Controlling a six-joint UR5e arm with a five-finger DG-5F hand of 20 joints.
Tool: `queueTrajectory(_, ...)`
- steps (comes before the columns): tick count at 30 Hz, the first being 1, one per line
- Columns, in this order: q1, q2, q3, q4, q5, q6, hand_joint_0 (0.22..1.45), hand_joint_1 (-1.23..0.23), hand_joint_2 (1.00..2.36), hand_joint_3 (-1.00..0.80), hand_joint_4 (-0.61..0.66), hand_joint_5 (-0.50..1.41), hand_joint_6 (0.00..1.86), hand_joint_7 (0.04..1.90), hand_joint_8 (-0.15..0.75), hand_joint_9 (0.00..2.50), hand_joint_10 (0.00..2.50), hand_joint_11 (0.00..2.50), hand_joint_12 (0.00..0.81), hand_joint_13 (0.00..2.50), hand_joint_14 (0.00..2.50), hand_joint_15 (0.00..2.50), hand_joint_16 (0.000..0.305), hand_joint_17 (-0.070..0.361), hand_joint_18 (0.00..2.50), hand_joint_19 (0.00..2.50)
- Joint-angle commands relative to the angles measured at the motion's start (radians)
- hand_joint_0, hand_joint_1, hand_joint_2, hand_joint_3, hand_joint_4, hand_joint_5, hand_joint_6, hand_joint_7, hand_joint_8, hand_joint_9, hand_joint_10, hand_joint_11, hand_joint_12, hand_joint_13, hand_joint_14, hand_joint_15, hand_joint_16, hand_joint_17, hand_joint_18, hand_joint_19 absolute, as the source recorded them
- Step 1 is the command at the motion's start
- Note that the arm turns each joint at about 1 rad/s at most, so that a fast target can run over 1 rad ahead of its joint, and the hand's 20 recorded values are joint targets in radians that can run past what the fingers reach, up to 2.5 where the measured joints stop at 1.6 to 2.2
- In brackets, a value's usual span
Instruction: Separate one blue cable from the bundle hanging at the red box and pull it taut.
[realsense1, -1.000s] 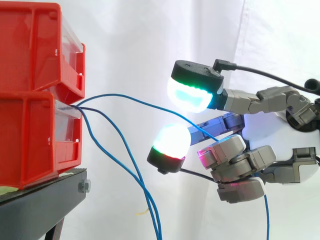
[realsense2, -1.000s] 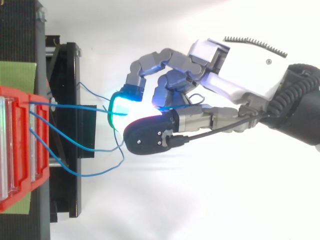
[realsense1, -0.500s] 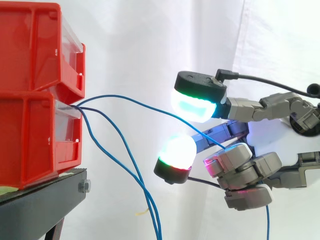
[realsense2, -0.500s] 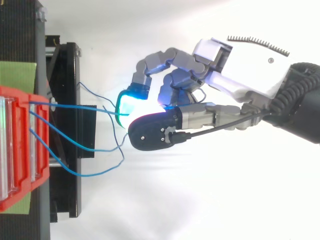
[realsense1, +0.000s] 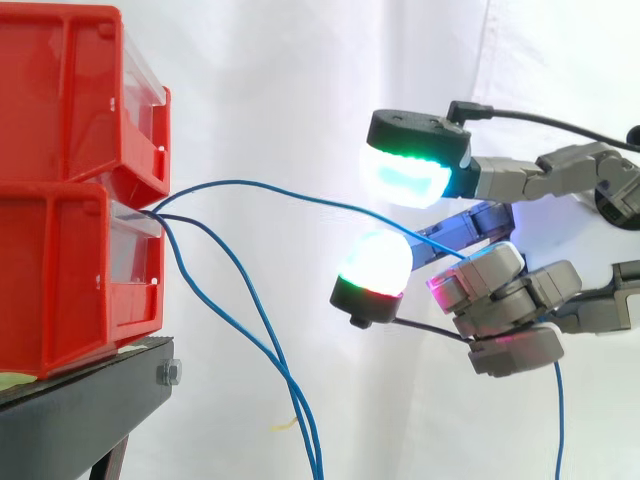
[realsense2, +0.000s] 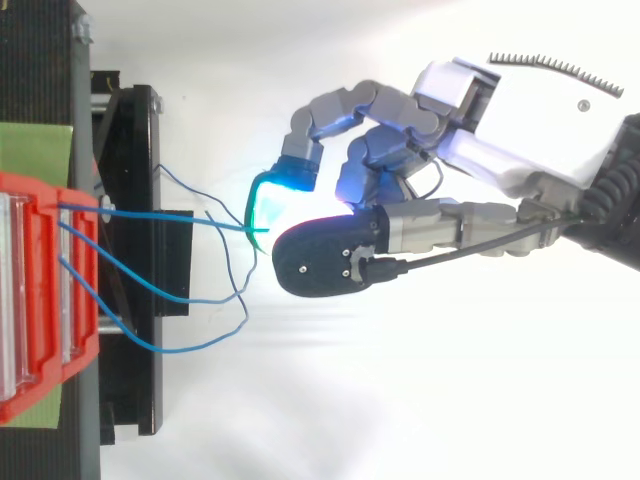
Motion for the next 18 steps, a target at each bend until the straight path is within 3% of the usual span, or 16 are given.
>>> queueTrajectory(1, 0.000, 0.000, 0.025, -0.023, 0.000, 0.000, 0.60, -0.58, 1.01, -0.37, 0.21, -0.19, 0.83, 1.03, 0.354, 0.75, 1.11, 1.29, 0.362, 0.82, 1.86, 1.25, 0.032, 0.072, 1.17, 1.92)
queueTrajectory(7, 0.000, 0.000, 0.053, -0.078, 0.007, 0.000, 0.60, -0.62, 1.02, -0.29, 0.20, -0.19, 0.86, 1.08, 0.352, 0.76, 1.11, 1.29, 0.357, 0.83, 1.85, 1.25, 0.032, 0.072, 1.18, 1.92)
queueTrajectory(13, 0.000, 0.000, 0.051, -0.058, 0.017, -0.002, 0.60, -0.64, 1.02, -0.18, 0.21, -0.20, 0.88, 1.15, 0.355, 0.75, 1.14, 1.29, 0.361, 0.83, 1.85, 1.26, 0.033, 0.073, 1.18, 1.92)
queueTrajectory(18, 0.000, 0.000, 0.053, -0.058, 0.017, -0.003, 0.61, -0.67, 1.02, -0.17, 0.23, -0.20, 0.91, 1.11, 0.348, 0.74, 1.16, 1.28, 0.359, 0.83, 1.84, 1.27, 0.033, 0.074, 1.18, 1.93)
